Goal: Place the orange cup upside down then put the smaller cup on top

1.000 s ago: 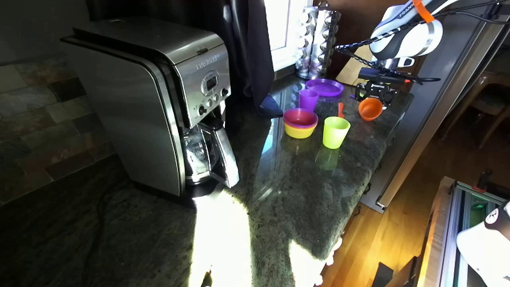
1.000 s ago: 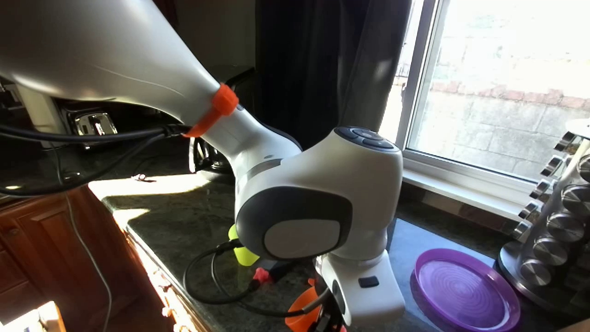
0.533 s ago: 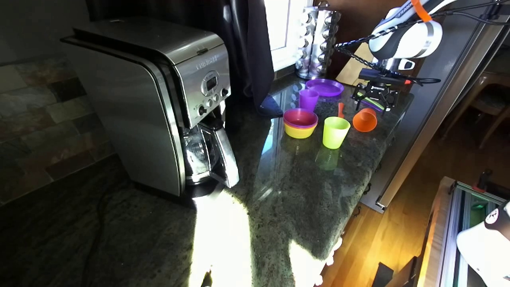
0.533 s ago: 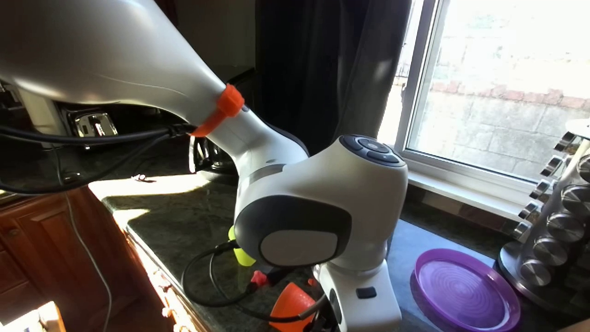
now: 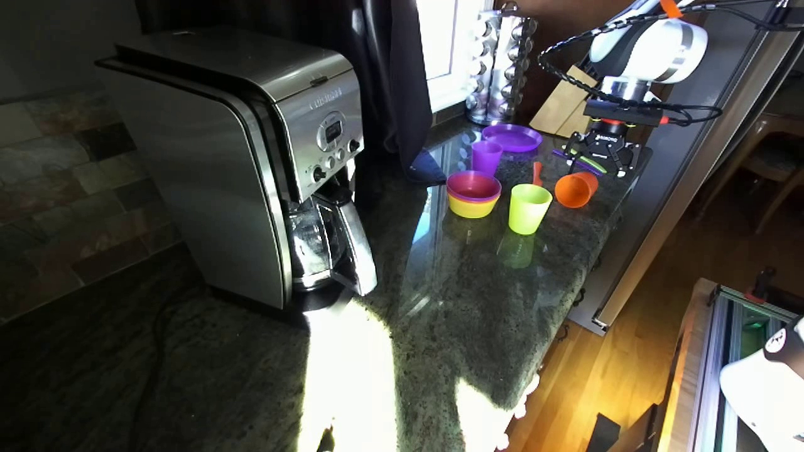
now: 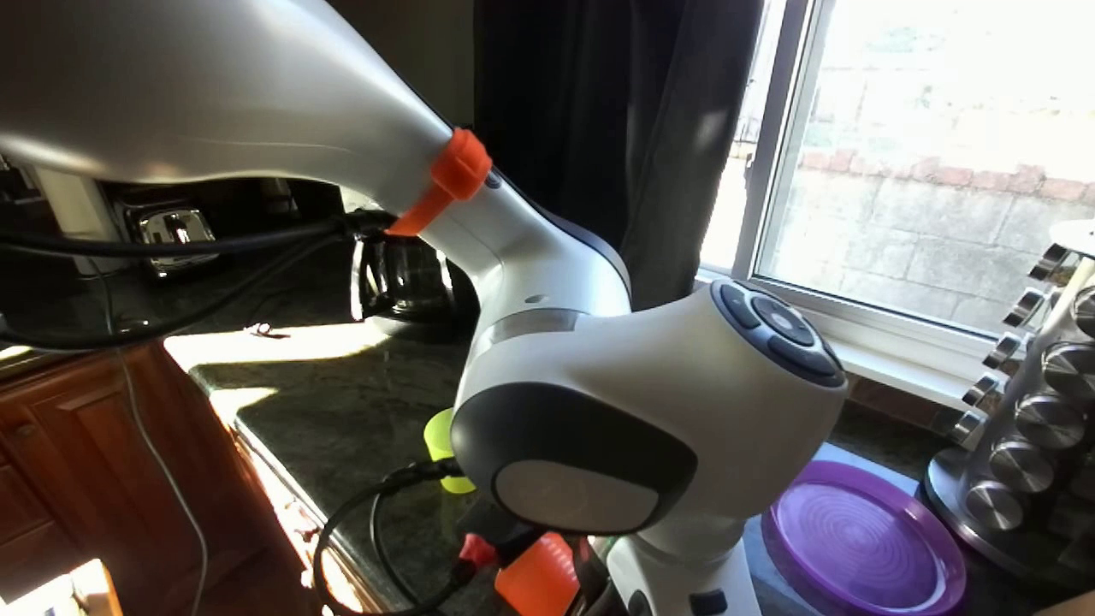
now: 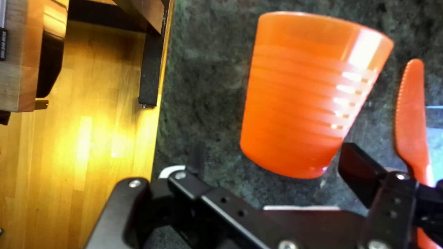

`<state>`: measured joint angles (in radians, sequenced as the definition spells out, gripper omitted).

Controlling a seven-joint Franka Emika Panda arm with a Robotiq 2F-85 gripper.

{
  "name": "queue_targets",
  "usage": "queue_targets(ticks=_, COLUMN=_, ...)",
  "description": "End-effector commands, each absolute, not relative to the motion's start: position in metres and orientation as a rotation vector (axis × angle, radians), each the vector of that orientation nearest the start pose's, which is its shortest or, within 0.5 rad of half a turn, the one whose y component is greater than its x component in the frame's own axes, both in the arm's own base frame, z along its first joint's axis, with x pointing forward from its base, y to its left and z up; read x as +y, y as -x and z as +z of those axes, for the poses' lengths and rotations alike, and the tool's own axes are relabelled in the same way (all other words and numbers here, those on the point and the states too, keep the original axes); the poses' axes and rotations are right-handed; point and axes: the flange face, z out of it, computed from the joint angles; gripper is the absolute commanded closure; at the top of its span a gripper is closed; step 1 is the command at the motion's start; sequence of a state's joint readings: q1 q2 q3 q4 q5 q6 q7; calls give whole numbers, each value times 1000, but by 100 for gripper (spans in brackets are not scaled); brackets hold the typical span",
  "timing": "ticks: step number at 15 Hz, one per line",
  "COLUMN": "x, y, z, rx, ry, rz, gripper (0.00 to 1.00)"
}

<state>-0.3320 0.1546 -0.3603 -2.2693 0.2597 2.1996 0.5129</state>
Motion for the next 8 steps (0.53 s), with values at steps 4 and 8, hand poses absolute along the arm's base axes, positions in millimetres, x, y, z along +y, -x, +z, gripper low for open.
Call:
queue_targets(ticks=4, x=-331, y=-407, z=264, rx=1800, ry=2235, rz=412, gripper=0)
queue_targets(ticks=8, x=-329, y=-417, z=250, rx=1844, ry=2119, rz=466, gripper=0)
